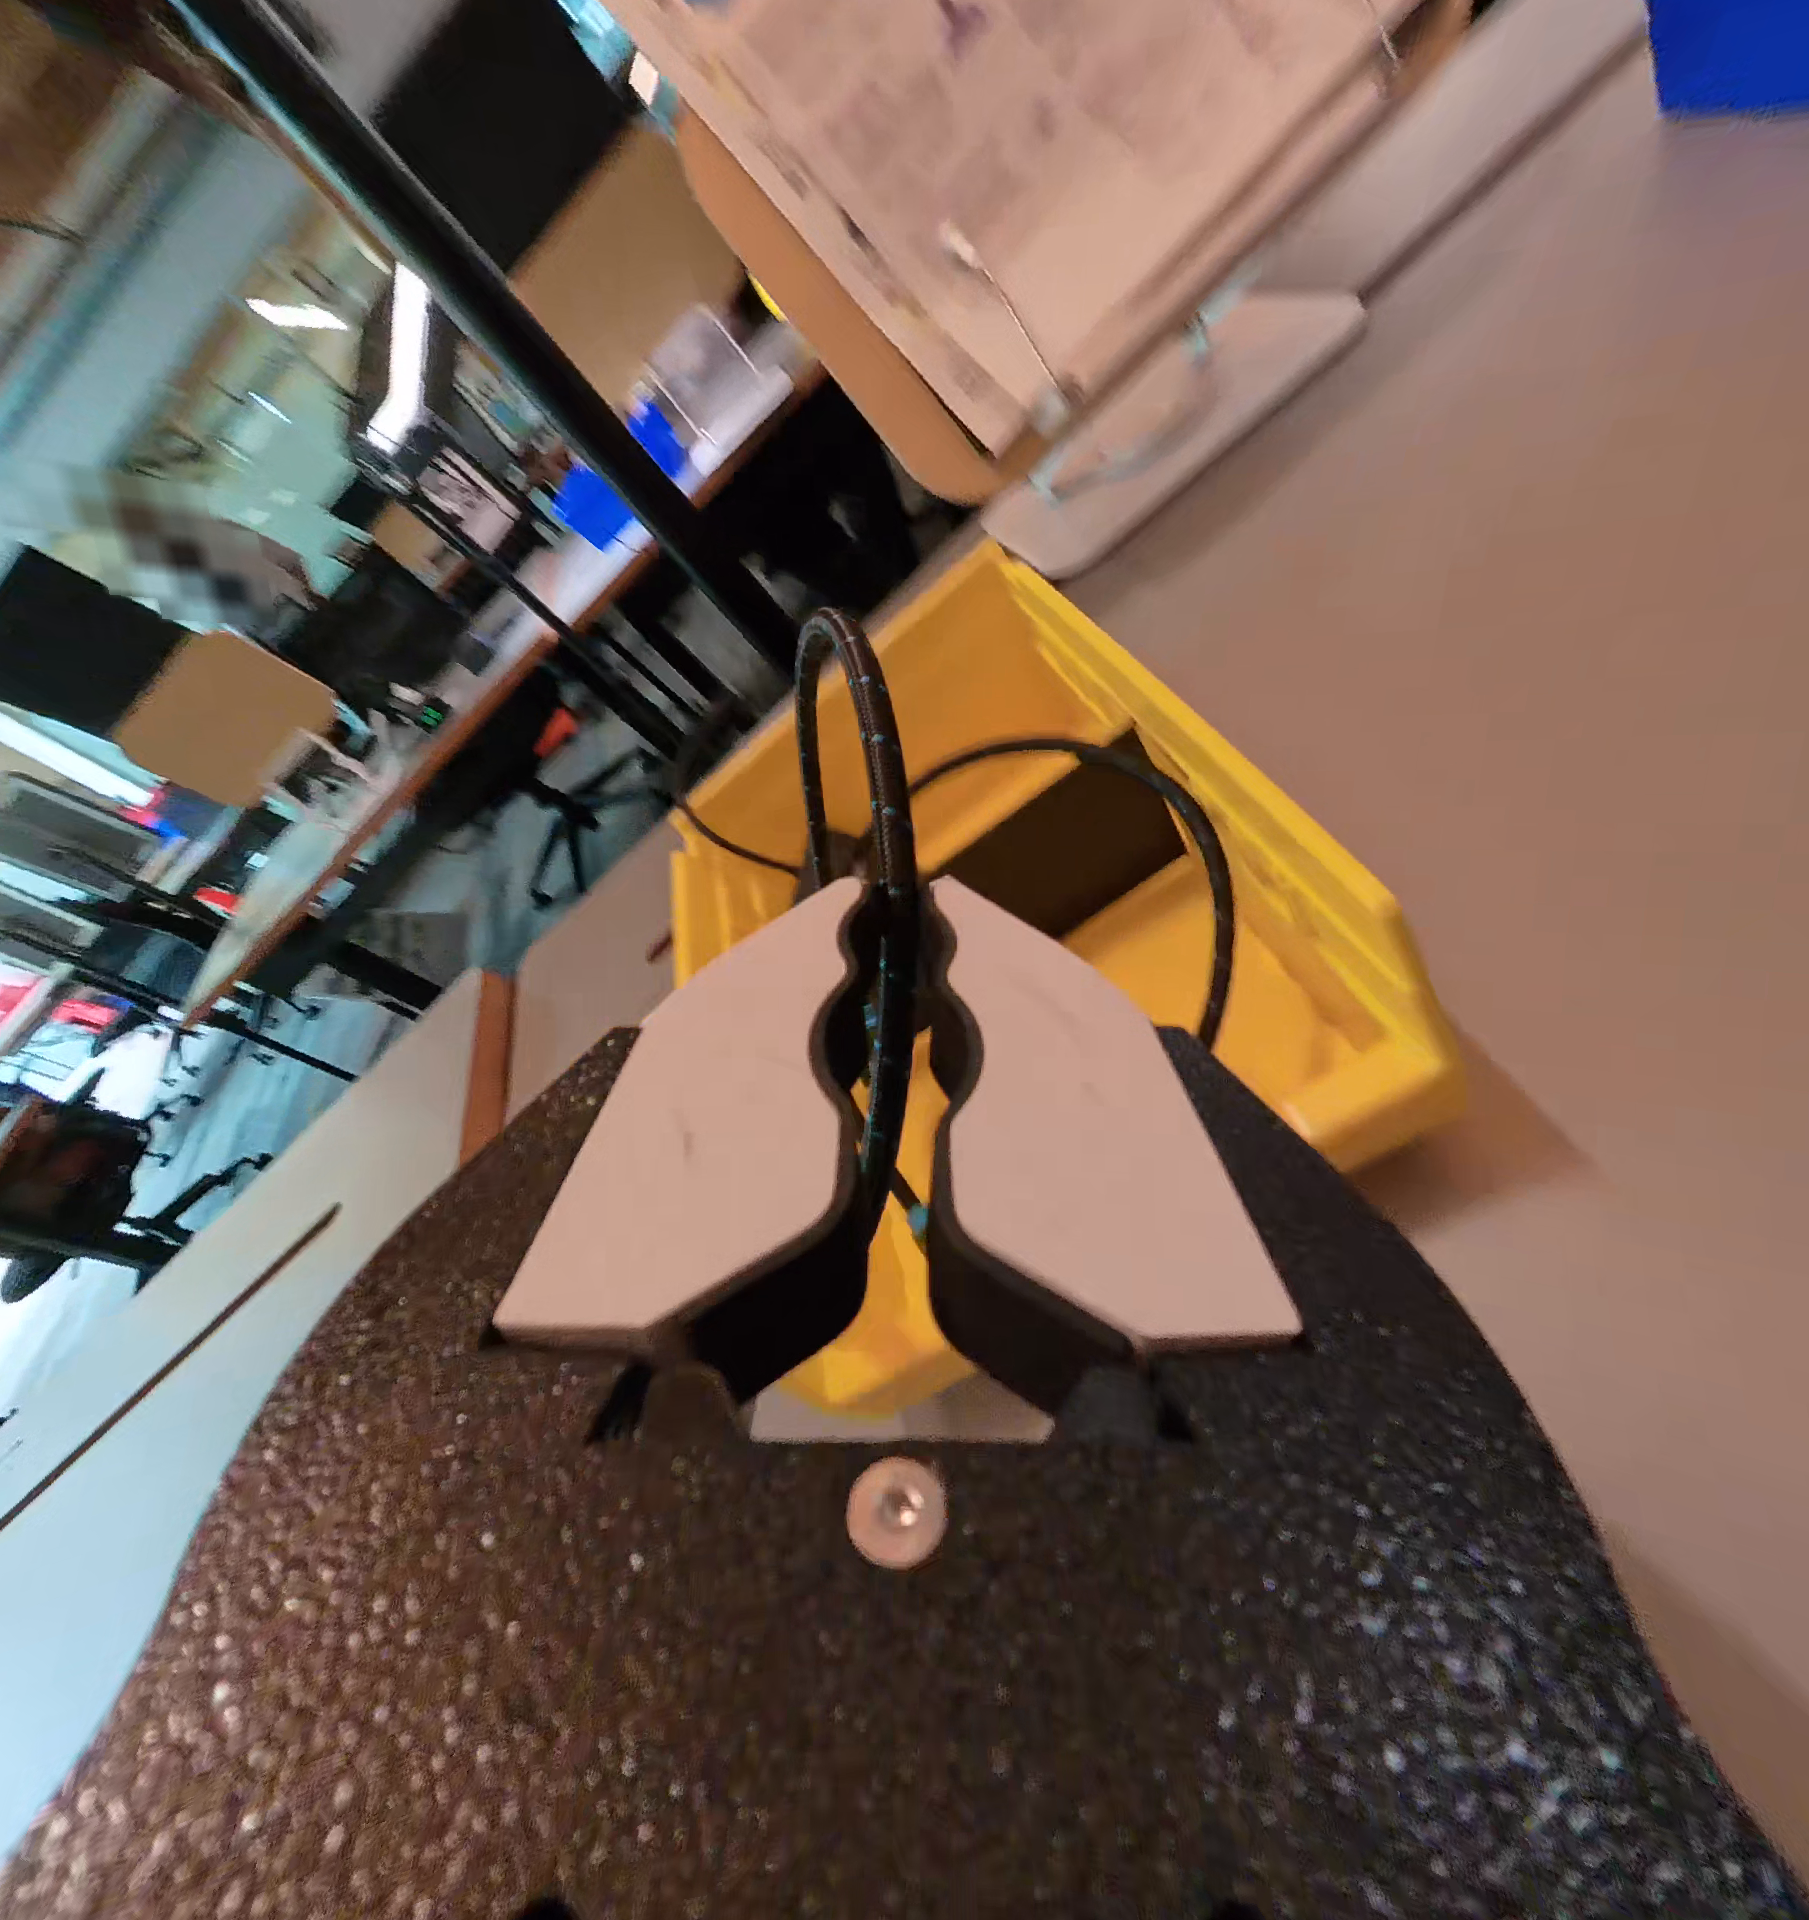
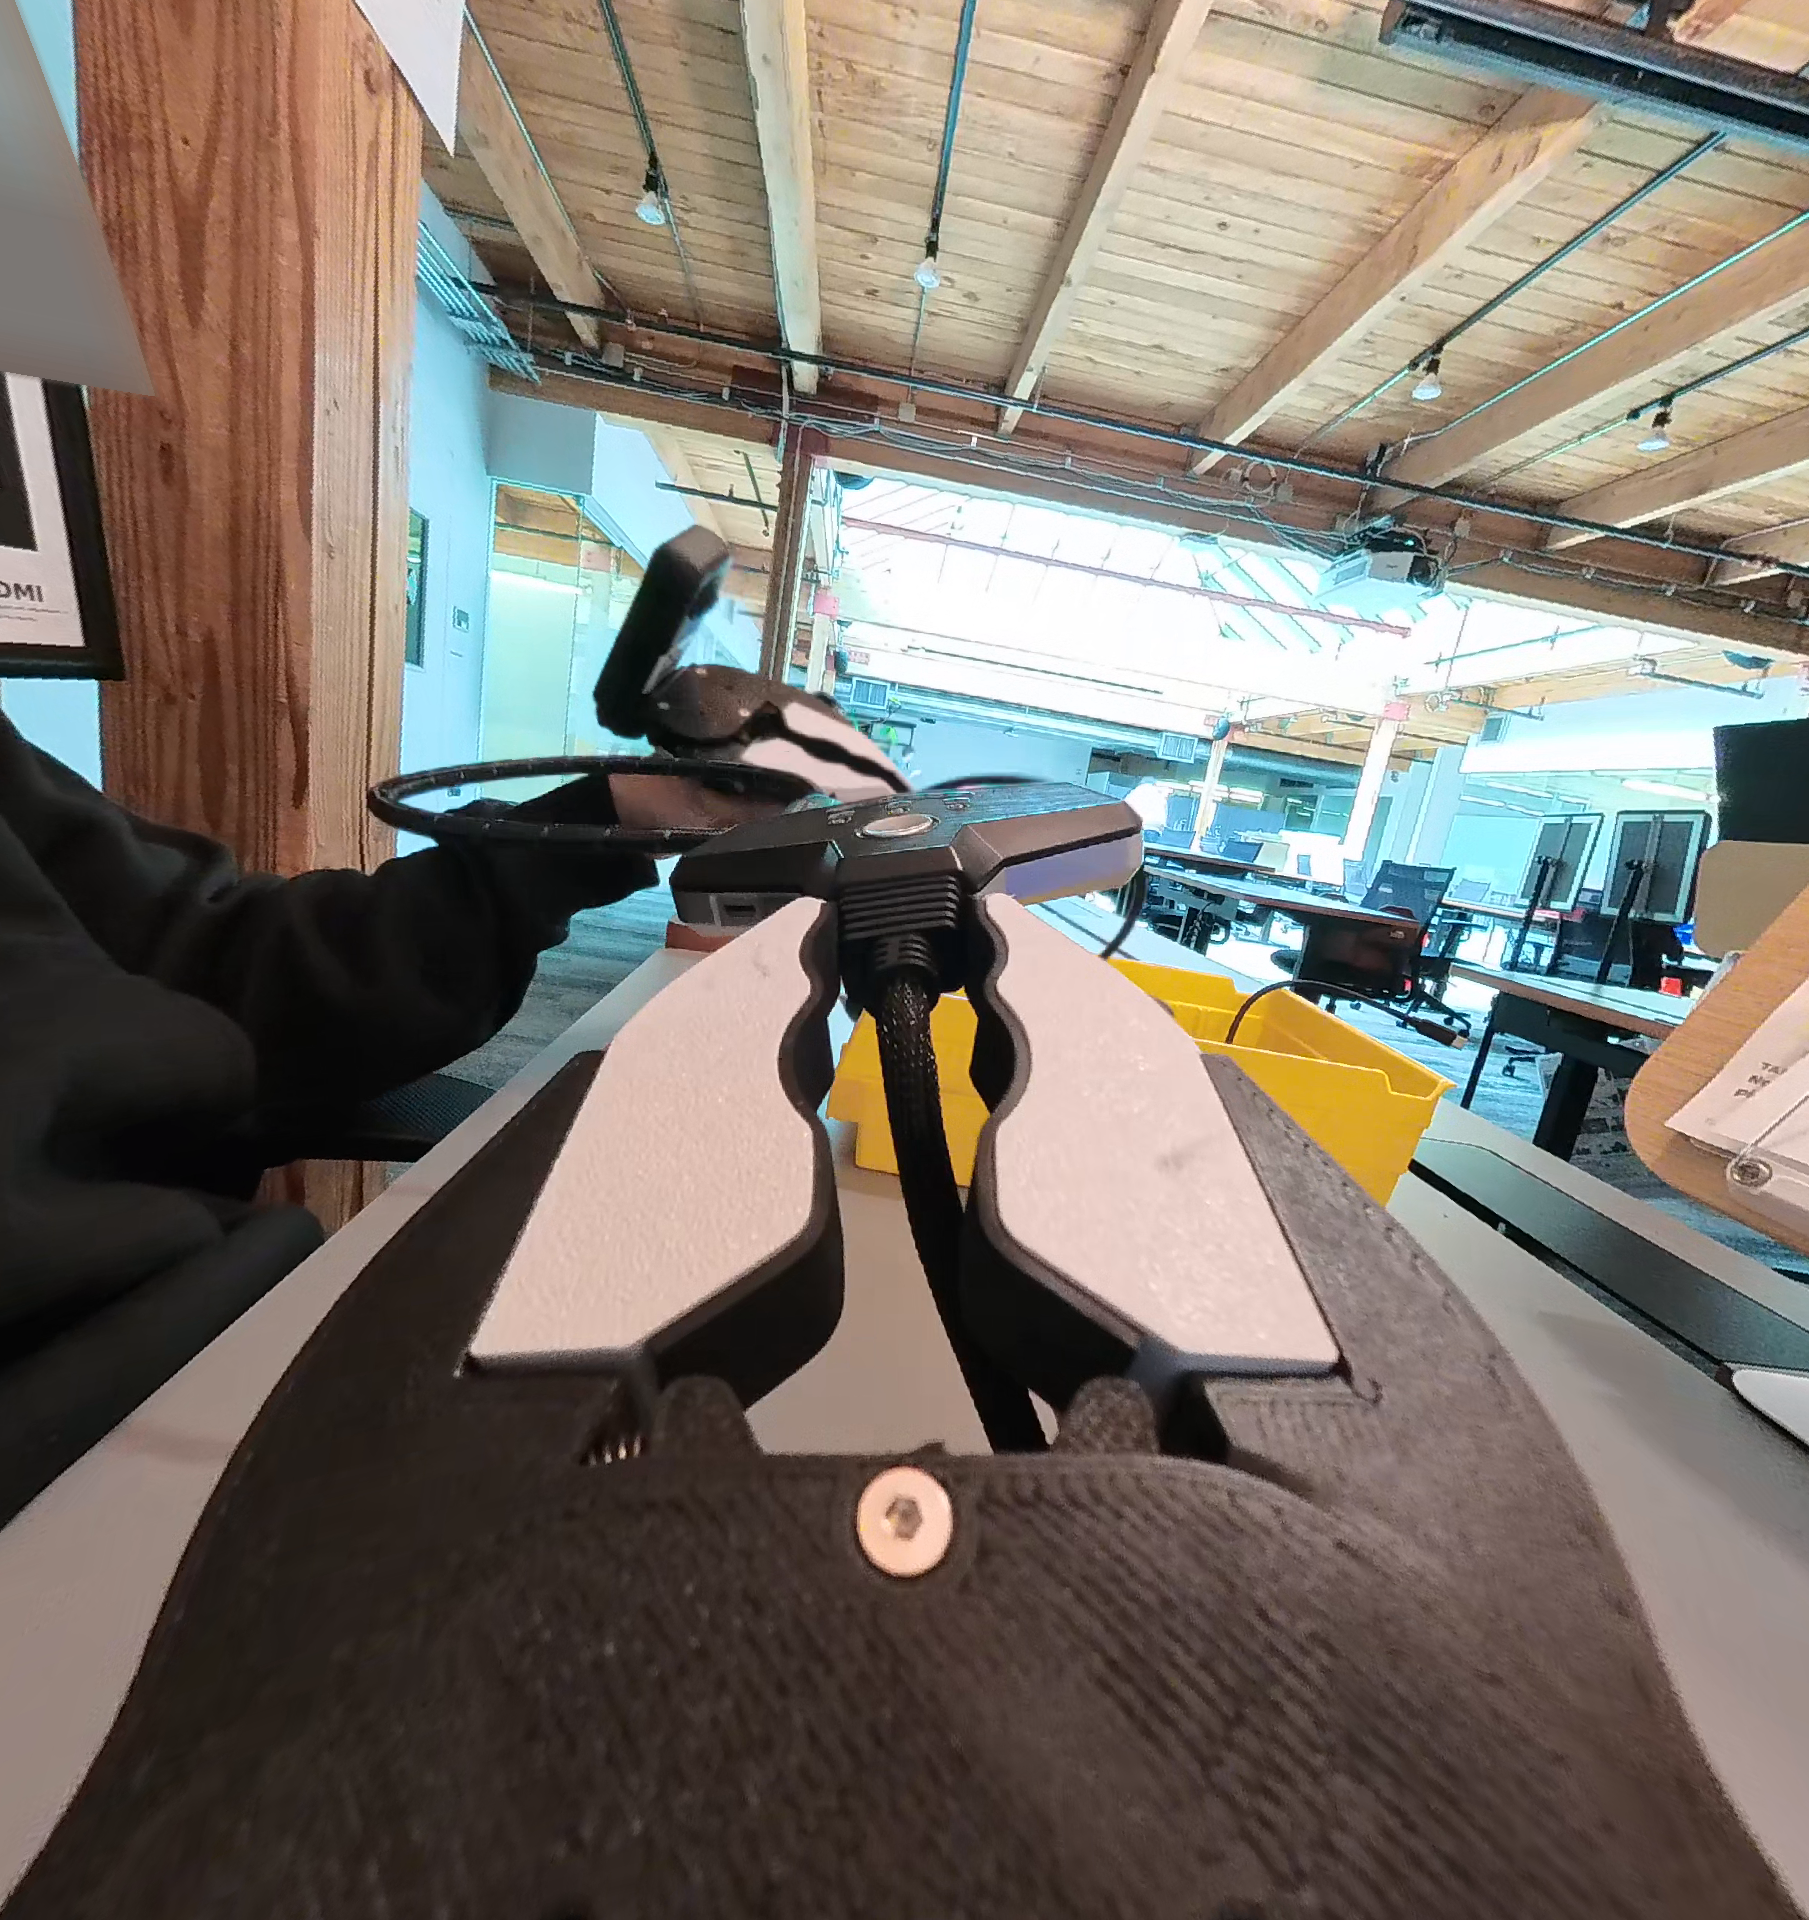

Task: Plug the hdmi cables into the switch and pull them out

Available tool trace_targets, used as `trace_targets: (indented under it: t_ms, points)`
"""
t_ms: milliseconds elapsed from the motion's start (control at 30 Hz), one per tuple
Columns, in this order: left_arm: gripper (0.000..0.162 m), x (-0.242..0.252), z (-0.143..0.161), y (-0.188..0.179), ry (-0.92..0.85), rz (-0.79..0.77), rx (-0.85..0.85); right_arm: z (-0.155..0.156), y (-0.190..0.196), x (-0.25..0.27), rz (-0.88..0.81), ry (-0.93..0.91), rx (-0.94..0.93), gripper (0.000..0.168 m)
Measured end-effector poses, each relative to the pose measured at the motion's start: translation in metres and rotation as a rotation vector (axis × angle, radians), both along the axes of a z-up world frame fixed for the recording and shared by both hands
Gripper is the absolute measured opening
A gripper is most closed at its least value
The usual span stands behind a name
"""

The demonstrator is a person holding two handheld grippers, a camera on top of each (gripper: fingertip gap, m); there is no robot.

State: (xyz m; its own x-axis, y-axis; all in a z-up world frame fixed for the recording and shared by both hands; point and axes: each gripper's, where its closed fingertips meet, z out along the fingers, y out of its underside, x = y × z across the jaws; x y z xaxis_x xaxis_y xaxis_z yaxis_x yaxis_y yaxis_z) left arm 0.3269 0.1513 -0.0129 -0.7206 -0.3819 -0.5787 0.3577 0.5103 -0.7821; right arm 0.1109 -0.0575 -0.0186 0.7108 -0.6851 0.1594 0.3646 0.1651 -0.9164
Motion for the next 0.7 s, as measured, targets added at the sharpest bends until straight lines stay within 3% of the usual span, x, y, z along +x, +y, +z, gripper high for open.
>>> trace_targets:
  t_ms: [200, 400, 500, 700]
  points:
    - [0.006, -0.024, 0.045, -0.005, -0.129, -0.061, -0.19, 0.006, -0.004, -0.004, 0.003, -0.026, 0.028, 0.023]
    - [0.006, -0.103, 0.075, -0.033, -0.201, -0.394, -0.293, 0.024, -0.02, -0.024, 0.029, -0.137, 0.11, 0.023]
    - [0.006, -0.143, 0.052, -0.059, -0.223, -0.589, -0.173, 0.041, -0.041, -0.043, 0.036, -0.241, 0.214, 0.023]
    - [0.006, -0.204, -0.042, -0.101, -0.202, -0.952, 0.185, 0.056, -0.07, -0.066, 0.033, -0.345, 0.343, 0.023]
